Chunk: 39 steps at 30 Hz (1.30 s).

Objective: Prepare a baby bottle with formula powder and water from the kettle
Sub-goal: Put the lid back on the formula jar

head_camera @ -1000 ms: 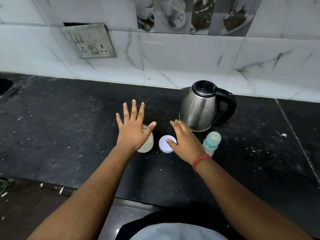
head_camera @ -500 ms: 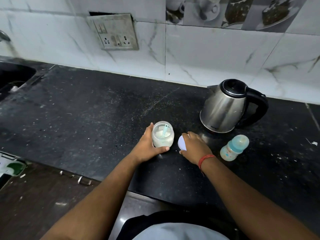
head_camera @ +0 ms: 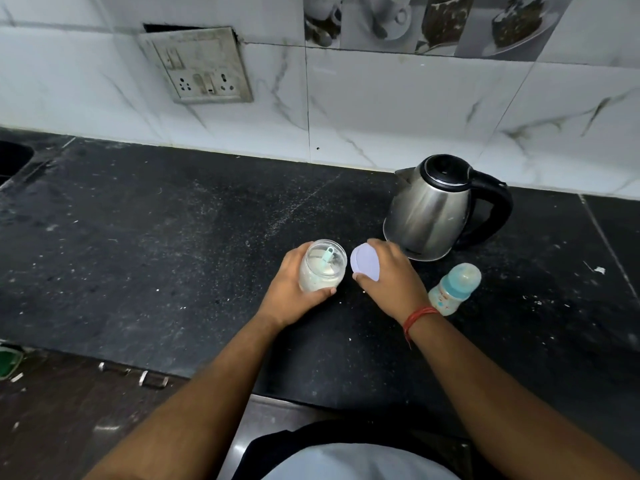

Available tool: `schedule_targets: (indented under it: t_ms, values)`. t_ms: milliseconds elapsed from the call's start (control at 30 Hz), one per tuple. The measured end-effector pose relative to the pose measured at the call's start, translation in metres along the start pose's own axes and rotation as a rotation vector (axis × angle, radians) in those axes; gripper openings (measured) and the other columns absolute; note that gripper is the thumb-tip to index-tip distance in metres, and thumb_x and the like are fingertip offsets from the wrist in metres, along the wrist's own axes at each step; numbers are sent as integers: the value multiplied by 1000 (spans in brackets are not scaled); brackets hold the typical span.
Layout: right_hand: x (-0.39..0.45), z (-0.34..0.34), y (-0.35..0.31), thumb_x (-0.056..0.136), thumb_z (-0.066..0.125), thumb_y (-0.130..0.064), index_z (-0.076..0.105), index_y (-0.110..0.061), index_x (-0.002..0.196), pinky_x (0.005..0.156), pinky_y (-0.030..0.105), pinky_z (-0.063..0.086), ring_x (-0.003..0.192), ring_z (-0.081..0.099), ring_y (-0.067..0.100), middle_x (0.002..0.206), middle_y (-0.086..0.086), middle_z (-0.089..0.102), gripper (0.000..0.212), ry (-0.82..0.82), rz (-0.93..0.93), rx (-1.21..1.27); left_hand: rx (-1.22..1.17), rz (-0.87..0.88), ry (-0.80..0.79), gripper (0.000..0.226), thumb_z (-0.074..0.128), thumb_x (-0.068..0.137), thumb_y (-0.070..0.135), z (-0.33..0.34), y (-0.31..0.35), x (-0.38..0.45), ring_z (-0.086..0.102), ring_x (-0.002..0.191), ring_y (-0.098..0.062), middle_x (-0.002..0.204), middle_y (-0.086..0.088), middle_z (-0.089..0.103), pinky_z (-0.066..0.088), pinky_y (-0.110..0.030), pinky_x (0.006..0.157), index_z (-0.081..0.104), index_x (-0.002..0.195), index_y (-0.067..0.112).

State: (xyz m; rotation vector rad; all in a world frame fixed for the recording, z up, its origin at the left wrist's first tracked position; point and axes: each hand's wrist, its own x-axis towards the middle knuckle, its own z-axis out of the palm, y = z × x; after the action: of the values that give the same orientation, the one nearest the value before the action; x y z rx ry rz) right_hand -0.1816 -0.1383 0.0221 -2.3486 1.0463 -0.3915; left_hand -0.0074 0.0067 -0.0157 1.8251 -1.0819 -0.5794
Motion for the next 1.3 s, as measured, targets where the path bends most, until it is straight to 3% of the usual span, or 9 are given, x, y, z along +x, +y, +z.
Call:
schedule_targets:
  t_ms: [100,167,400,500,633,767,967,1133,1300]
  values:
    - [0,-22,-10,84,78,-29,50,-19,141,107,34,40,130,49,25,143,3,49,64,142,-11,125,14,48,-5,92,86,68,46,7,13,4,41,132,12,141,15,44,31,-3,105,40,148,38]
    - [0,-38,-17,84,77,-27,51,-19,140,109,32,39,130,49,23,142,1,50,62,158,-64,172,19,80,-6,90,86,68,45,12,20,6,42,133,8,139,19,44,35,-12,108,41,146,43]
    - [0,-78,-22,85,75,-32,47,-25,144,112,34,38,134,44,18,145,-6,45,65,-69,-268,6,57,199,-22,90,86,69,43,37,53,15,49,131,-8,134,30,42,47,-44,110,39,146,47]
    - [0,-87,-16,86,73,-32,44,-25,147,111,36,39,136,44,19,147,-5,44,68,-124,-287,-73,62,219,-26,90,83,69,45,47,60,16,48,132,-14,136,17,46,44,-49,111,40,147,42]
    - [-2,-94,-7,84,73,-33,41,-26,148,110,38,42,136,44,18,147,-5,43,72,-196,-312,-113,69,195,-27,90,81,68,47,57,63,14,44,134,-14,139,14,46,39,-47,115,40,147,41]
    - [-2,-95,-2,86,74,-34,39,-26,149,109,39,42,135,45,21,147,-4,42,73,-229,-322,-136,66,195,-24,90,82,69,45,64,68,13,41,135,-2,138,25,45,34,-41,119,41,148,38]
    - [3,-97,-3,89,66,-55,37,-25,149,98,37,45,126,52,27,138,4,47,74,-202,-276,-222,117,194,-6,90,77,70,50,64,77,13,39,135,-12,143,13,46,27,-27,116,39,151,35]
    - [7,-94,-9,88,37,-76,47,-13,132,76,33,39,110,60,28,127,9,56,77,-174,-200,-346,137,204,69,88,81,71,44,59,83,15,35,131,10,141,16,47,19,-10,111,45,149,28]
    - [12,-103,-8,91,40,-75,53,-19,97,69,34,37,96,63,26,94,-1,57,57,-216,-192,-454,147,172,110,89,85,69,42,47,75,17,32,130,16,139,19,47,23,-14,111,46,147,28]
